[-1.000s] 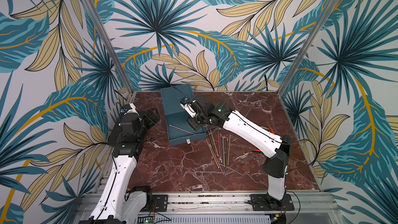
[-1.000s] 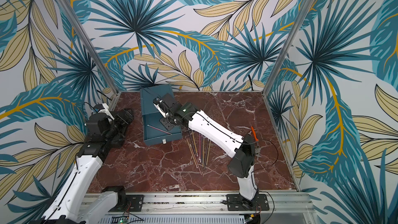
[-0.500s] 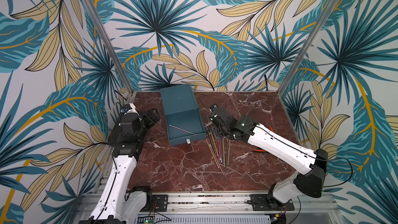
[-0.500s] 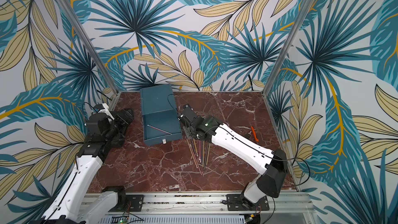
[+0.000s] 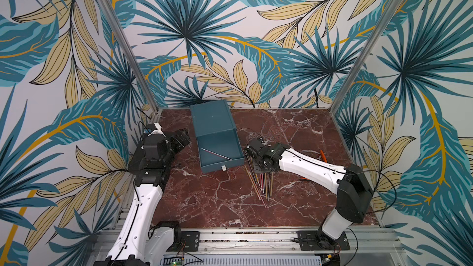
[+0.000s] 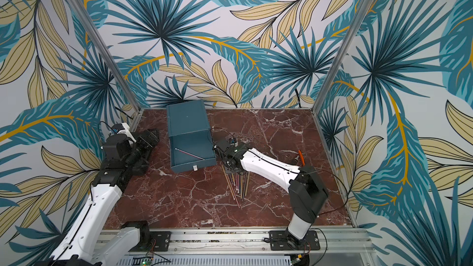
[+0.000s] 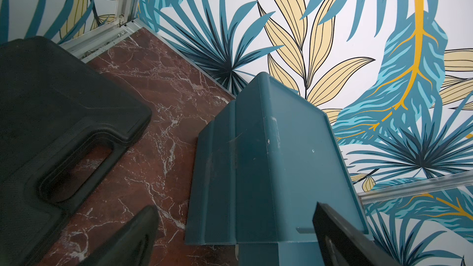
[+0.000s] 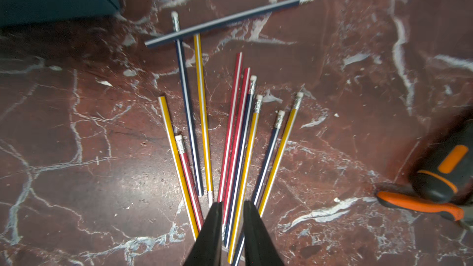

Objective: Please place the pencils in the drawer according to their color
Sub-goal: Pick up the pencil from the center of the board.

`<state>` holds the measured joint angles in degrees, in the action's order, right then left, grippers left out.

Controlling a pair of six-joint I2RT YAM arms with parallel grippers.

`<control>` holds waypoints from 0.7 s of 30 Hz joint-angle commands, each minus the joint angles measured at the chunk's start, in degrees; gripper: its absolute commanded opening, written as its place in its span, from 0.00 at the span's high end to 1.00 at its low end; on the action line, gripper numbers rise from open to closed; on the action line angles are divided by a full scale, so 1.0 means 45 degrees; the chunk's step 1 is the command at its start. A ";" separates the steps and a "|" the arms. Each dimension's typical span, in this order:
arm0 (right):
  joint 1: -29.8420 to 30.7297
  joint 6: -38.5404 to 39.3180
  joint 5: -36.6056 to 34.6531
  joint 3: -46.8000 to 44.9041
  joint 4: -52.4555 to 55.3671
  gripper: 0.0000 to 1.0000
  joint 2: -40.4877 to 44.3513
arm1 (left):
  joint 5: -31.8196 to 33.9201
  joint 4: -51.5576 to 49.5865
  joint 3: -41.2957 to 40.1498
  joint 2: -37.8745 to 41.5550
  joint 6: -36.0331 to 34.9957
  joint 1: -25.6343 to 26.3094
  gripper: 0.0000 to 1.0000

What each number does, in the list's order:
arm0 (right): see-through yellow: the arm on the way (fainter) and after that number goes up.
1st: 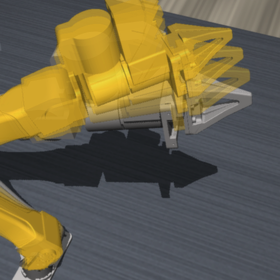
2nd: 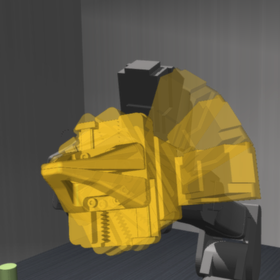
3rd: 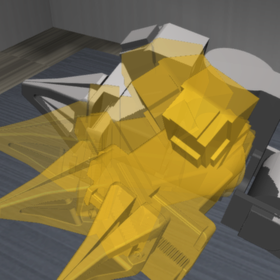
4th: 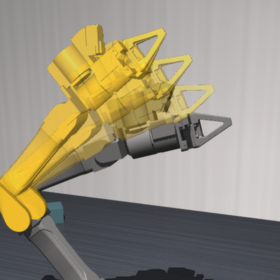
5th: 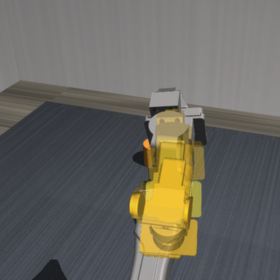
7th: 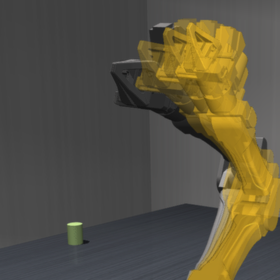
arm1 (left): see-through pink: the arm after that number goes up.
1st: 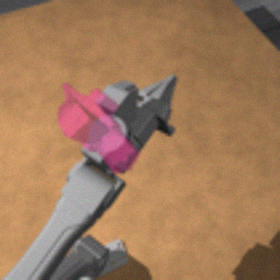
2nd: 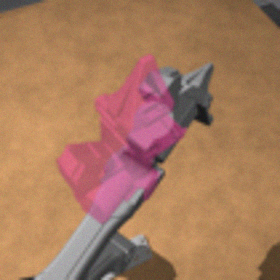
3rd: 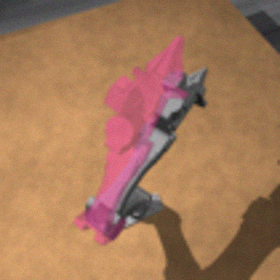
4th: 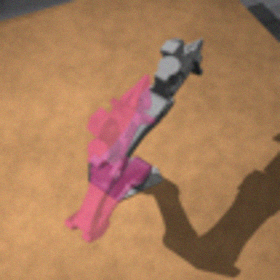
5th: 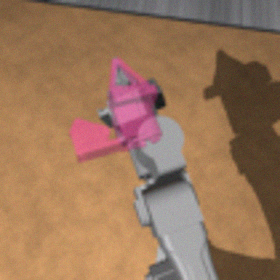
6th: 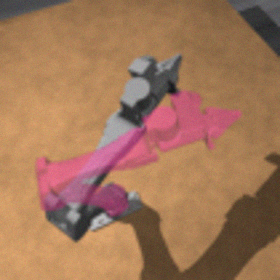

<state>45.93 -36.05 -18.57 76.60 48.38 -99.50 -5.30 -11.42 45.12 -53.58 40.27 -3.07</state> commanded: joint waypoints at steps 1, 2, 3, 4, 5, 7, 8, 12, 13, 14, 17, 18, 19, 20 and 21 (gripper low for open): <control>-0.0452 -0.0480 0.0687 -0.0009 -0.0349 0.82 -0.0582 | -0.0031 0.0081 -0.0146 -0.0008 -0.0256 -0.0196 0.00; -0.0527 -0.0494 0.0830 -0.0021 -0.0458 0.83 -0.0737 | -0.0015 0.0050 -0.0150 -0.0008 -0.0276 -0.0193 0.00; -0.0594 -0.0520 0.0991 -0.0029 -0.0567 0.83 -0.0907 | -0.0003 0.0023 -0.0145 -0.0002 -0.0276 -0.0193 0.00; -0.0640 -0.0560 0.1122 -0.0043 -0.0688 0.83 -0.1081 | 0.0008 0.0000 -0.0145 0.0008 -0.0283 -0.0190 0.00; -0.0670 -0.0606 0.1235 -0.0065 -0.0781 0.83 -0.1213 | 0.0035 -0.0016 -0.0145 -0.0007 -0.0313 -0.0192 0.00; -0.0749 -0.0679 0.1417 -0.0125 -0.0969 0.83 -0.1466 | 0.0064 -0.0021 -0.0150 0.0005 -0.0293 -0.0184 0.00; -0.0772 -0.0698 0.1529 -0.0170 -0.1094 0.83 -0.1562 | 0.0065 -0.0002 -0.0145 -0.0003 -0.0285 -0.0195 0.00; -0.0920 -0.0813 0.1939 -0.0446 -0.1600 0.83 -0.1809 | 0.0050 0.0037 -0.0184 -0.0061 -0.0293 -0.0193 0.00; -0.0947 -0.0842 0.1976 -0.0493 -0.1690 0.83 -0.1877 | 0.0045 0.0037 -0.0185 -0.0062 -0.0297 -0.0194 0.00; -0.0968 -0.0867 0.1983 -0.0544 -0.1737 0.82 -0.1920 | 0.0027 0.0038 -0.0184 -0.0059 -0.0296 -0.0184 0.00; -0.1074 -0.0963 0.2012 -0.0696 -0.1816 0.82 -0.2099 | 0.0035 0.0033 -0.0204 -0.0054 -0.0300 -0.0188 0.00; -0.1094 -0.0998 0.1998 -0.0749 -0.1843 0.82 -0.2143 | 0.0024 0.0021 -0.0204 -0.0048 -0.0315 -0.0182 0.00; -0.1095 -0.1026 0.1993 -0.0804 -0.1852 0.82 -0.2180 | 0.0028 0.0018 -0.0203 -0.0065 -0.0310 -0.0196 0.00; -0.1115 -0.1036 0.1961 -0.0849 -0.1863 0.82 -0.2191 | 0.0023 0.0018 -0.0203 -0.0065 -0.0297 -0.0196 0.00; -0.1125 -0.1051 0.1914 -0.0886 -0.1864 0.82 -0.2238 | 0.0025 0.0018 -0.0204 -0.0062 -0.0298 -0.0189 0.00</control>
<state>41.10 -39.55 -10.00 73.89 40.34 -108.22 -5.28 -11.46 45.12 -53.74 39.88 -3.07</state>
